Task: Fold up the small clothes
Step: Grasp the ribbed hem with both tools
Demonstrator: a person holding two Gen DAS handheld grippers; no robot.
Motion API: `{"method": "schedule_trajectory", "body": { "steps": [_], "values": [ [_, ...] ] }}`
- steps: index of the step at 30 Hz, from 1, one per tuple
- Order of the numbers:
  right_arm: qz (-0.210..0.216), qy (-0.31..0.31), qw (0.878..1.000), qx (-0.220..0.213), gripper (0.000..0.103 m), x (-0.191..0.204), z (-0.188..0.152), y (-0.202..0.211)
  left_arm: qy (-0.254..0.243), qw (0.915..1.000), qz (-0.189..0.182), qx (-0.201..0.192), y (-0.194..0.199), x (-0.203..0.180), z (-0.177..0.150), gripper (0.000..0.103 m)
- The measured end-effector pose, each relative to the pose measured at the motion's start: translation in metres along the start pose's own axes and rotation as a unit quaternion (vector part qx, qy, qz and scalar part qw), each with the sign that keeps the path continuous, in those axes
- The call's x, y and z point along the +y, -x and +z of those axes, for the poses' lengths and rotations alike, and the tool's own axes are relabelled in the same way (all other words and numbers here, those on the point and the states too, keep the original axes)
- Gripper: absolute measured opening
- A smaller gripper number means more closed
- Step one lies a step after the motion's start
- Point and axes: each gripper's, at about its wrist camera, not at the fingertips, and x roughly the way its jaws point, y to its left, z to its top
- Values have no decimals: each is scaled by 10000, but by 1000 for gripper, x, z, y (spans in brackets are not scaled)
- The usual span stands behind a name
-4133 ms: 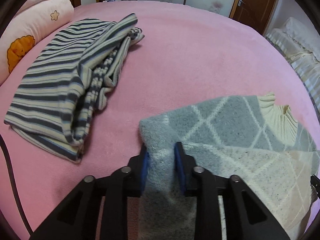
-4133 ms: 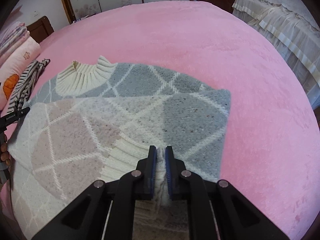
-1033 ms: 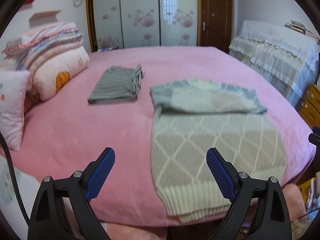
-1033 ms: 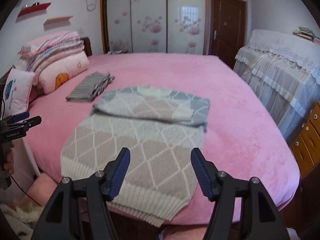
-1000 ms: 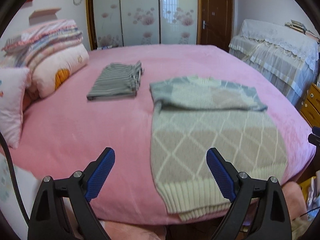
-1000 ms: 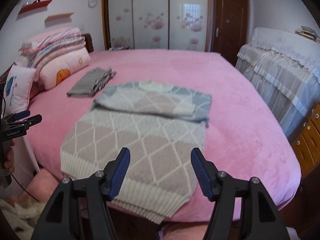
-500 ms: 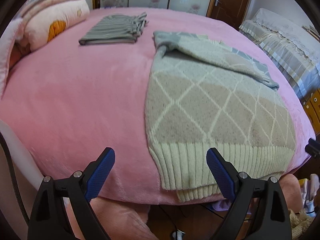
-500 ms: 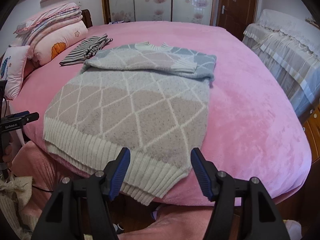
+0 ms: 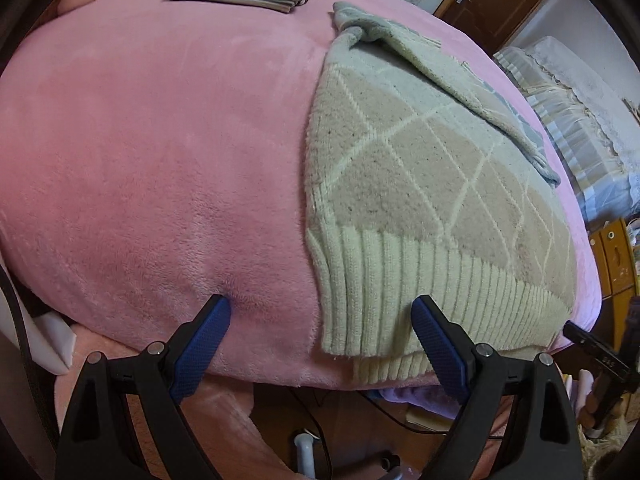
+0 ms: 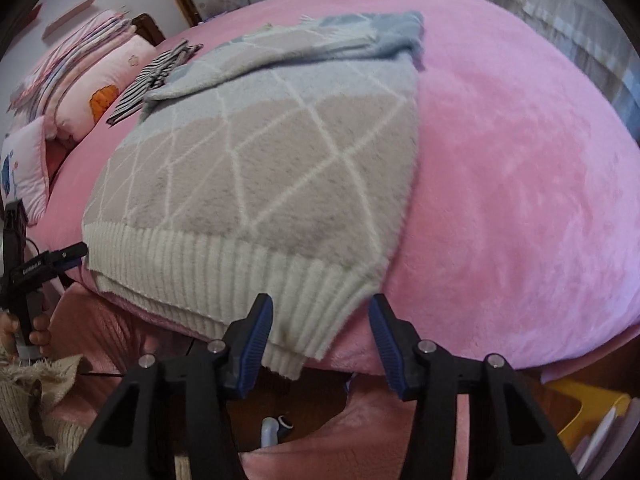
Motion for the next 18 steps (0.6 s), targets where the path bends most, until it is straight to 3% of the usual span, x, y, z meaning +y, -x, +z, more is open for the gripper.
{"method": "schedule_trajectory", "body": {
  "steps": [8,12,18],
  "values": [
    [427,-230,9987,165,48,-11,-5,-19,60,9991,-416,46,-9,6,-6,90],
    [718,7,9971,254,31,5,-4,-27,-38,9982,-586,73,-11,1,-10,82],
    [946,6,9950,309,31,8,-4,-33,-92,9940,-1068,231,-17,-6,-13,78]
  ]
}}
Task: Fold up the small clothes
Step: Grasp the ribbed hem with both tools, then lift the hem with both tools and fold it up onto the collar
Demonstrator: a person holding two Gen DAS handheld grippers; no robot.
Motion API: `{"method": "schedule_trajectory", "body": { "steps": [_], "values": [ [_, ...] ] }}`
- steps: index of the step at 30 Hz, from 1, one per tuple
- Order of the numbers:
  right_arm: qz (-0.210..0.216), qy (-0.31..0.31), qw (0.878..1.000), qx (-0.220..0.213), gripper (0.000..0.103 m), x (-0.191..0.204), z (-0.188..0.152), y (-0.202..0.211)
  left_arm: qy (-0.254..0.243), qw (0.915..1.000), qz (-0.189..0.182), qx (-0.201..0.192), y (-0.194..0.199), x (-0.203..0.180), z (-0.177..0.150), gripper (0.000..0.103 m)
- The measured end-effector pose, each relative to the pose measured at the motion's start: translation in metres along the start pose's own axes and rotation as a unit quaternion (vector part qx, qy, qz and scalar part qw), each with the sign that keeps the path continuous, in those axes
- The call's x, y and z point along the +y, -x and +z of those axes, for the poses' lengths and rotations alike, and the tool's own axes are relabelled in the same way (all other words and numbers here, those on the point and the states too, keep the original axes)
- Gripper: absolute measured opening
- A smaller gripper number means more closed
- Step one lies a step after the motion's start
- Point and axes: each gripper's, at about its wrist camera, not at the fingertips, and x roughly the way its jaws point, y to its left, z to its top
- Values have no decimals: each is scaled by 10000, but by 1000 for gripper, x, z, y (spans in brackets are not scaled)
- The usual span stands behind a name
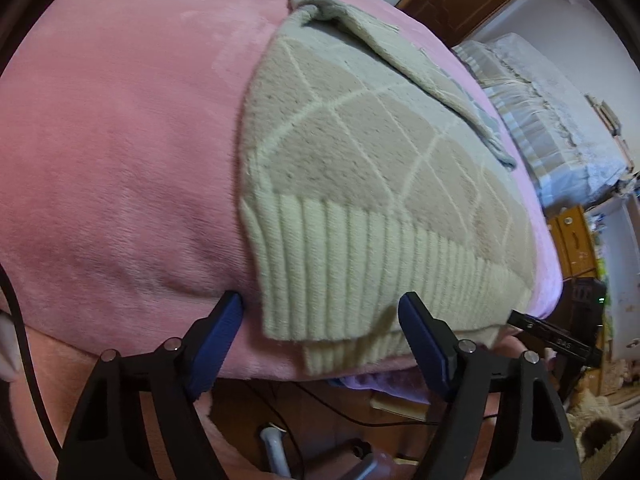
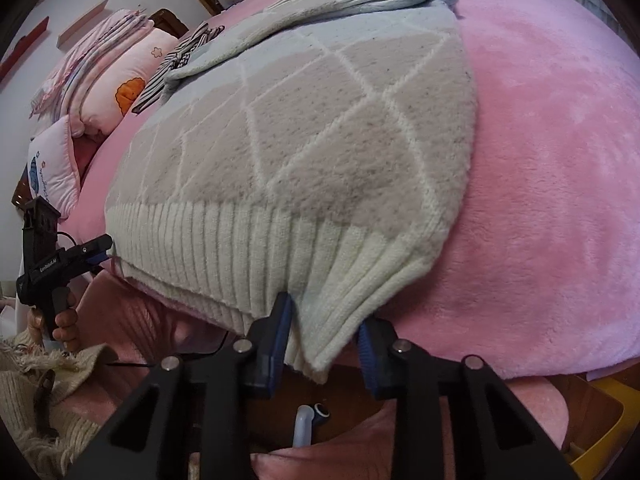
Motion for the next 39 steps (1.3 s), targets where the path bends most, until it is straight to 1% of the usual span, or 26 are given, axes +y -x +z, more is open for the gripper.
{"method": "schedule_trajectory", "body": {
  "steps": [1,4,7,8,9,10,11,12,13,15,16,19,21,22,23,24,25,29,31,34,37,39],
  "values": [
    [49,-44,10000,-1,31,-2,0,0,70,9998,-161,29,-2,2,0,78],
    [171,-141,9998,-2,31,-7,1,0,255,9985,-473,35,-4,9,-1,78],
    [249,-242,9994,9,31,-8,2,-2,466,9964,-709,-6,-7,17,0,78],
    [273,-266,9993,7,30,-9,1,-3,534,9958,-740,-41,-7,19,0,68],
    [289,-260,9992,3,27,-9,1,-3,566,9957,-738,-48,-6,21,-1,60],
    [314,-229,9992,7,20,-7,1,-3,611,9953,-745,-43,-6,25,-2,48],
    [347,-202,9992,5,17,-6,0,-1,700,9939,-847,-15,-7,28,-2,38],
    [348,-158,9993,-4,15,-4,0,0,742,9930,-922,7,-7,30,-2,32],
    [321,-117,9994,-7,15,-2,1,0,768,9920,-998,44,-8,33,-2,25],
    [309,-90,9995,-14,15,0,1,-1,721,9922,-1015,80,-11,30,-2,25],
    [331,-107,9994,-12,15,-1,0,0,714,9918,-1056,116,-14,28,-2,23],
    [398,-202,9990,22,15,-4,1,-2,783,9878,-1278,417,-25,26,-2,40],
    [454,-334,9984,72,15,-8,2,-4,767,9879,-1286,409,-27,22,-1,39],
    [469,-359,9982,80,15,-8,2,-5,746,9882,-1275,394,-27,21,-1,38],
    [465,-343,9983,86,15,-10,3,-4,729,9895,-1200,342,-26,20,-1,24],
    [447,-307,9985,90,13,-9,3,-4,732,9894,-1210,326,-23,21,-2,12],
    [432,-243,9987,99,11,-7,3,-2,738,9892,-1226,318,-22,21,-2,7],
    [392,-5,9992,48,9,1,2,8,443,9943,-936,235,-15,5,0,6],
    [429,130,9990,-47,8,6,4,17,477,9943,-920,245,-10,4,3,6],
    [486,344,9976,-356,8,14,9,41,654,9916,-1109,150,3,7,9,6],
    [549,430,9945,-785,8,22,18,69,594,9898,-1289,-120,21,-4,21,5],
    [585,483,9907,-1130,7,29,30,89,495,9894,-1328,-305,33,-16,32,5]
  ]
}}
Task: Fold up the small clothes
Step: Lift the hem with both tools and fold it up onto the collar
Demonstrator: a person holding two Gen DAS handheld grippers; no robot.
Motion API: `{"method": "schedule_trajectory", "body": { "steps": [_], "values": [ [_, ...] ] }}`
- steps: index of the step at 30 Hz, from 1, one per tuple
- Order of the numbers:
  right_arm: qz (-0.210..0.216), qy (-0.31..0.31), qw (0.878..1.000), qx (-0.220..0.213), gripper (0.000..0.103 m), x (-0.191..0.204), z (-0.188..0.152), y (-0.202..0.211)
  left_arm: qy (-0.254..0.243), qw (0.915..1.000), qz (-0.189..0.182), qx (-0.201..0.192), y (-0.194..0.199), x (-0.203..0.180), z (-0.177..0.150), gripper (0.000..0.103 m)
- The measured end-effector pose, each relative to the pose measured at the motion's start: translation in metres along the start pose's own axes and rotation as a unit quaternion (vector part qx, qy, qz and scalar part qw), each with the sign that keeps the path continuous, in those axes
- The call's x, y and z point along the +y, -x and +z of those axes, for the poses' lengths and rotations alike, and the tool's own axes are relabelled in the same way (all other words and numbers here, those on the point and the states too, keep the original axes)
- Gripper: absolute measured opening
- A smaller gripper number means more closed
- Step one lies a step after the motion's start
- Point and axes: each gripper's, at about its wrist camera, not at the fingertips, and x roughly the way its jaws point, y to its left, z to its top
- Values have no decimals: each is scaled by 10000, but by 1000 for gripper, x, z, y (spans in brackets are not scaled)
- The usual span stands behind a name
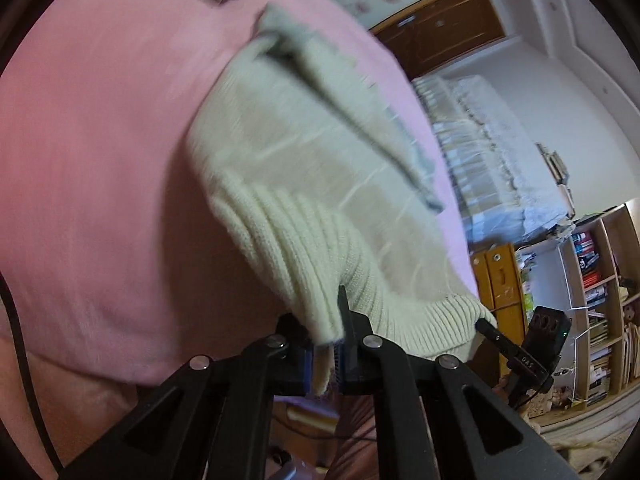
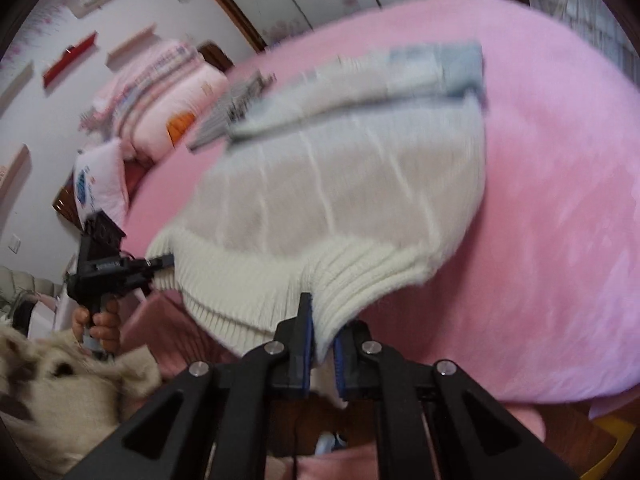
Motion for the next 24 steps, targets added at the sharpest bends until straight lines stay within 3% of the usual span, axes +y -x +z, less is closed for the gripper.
{"method": "schedule_trajectory", "body": {
  "steps": [4,12,18,24],
  "values": [
    [-147,345,9986,-381,7,14,31,12,-19,9996,-27,-276,7,-29,30,5],
    [-432,659,9926,-920,7,23,109,-2,-241,9969,289,-684,1,-71,114,5],
    [-630,625,9885,-1227,7,6,173,-19,-290,9939,478,-947,-24,-87,181,5],
    [-861,463,9875,-1236,7,-28,230,-62,-301,9914,735,-1042,-67,-89,246,5]
  ]
}}
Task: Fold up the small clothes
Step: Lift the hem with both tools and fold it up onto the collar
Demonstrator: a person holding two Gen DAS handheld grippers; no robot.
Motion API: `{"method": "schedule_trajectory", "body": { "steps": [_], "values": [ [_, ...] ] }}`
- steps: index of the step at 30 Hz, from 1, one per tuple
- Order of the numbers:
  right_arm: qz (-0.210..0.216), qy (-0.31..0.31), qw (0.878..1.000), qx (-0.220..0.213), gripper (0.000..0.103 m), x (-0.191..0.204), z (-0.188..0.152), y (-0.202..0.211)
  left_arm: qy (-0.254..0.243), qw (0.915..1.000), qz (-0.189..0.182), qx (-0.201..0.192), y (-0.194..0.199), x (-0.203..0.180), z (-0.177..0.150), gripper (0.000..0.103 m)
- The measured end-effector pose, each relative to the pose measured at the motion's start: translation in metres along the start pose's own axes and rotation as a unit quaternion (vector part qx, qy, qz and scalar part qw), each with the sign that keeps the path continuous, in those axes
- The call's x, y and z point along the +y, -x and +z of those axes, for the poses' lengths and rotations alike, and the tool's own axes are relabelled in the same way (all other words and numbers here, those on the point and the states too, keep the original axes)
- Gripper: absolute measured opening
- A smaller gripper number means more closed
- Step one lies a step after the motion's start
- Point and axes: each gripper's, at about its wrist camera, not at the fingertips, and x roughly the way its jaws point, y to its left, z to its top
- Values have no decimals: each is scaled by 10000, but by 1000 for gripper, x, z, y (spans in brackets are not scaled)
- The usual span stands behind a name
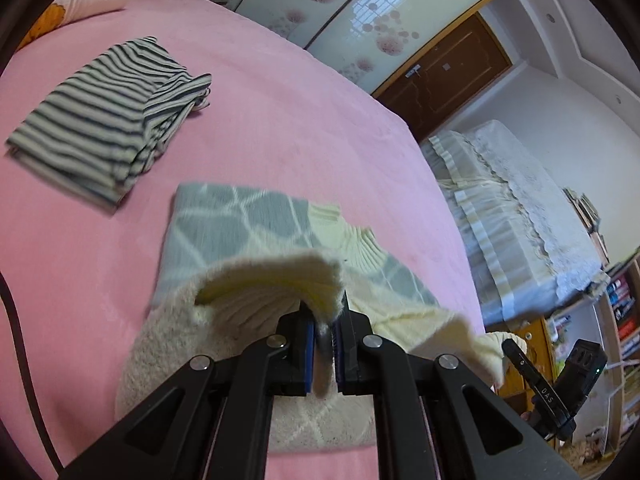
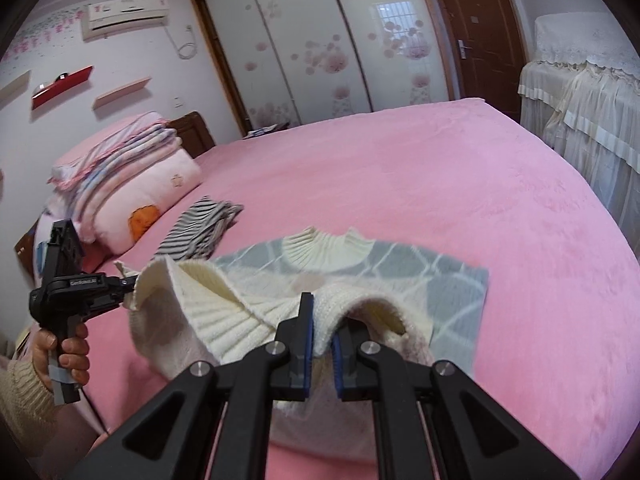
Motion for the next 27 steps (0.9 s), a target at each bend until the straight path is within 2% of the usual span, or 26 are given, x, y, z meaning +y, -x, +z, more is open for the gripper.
{"method": "schedule_trajectory", "body": {
  "steps": [8,14,27],
  "values": [
    [-272,-261,9991,185,7,-41,30,-80,1,9994,325,96,-87,0,50,5],
    [-379,-684,9962,391,7,-74,35,-127,209,9985,447,255,-136,14,68,5],
    [-726,-982,9892,816,7,-95,32,-174,340,9958,684,498,-183,34,78,6]
  ]
}}
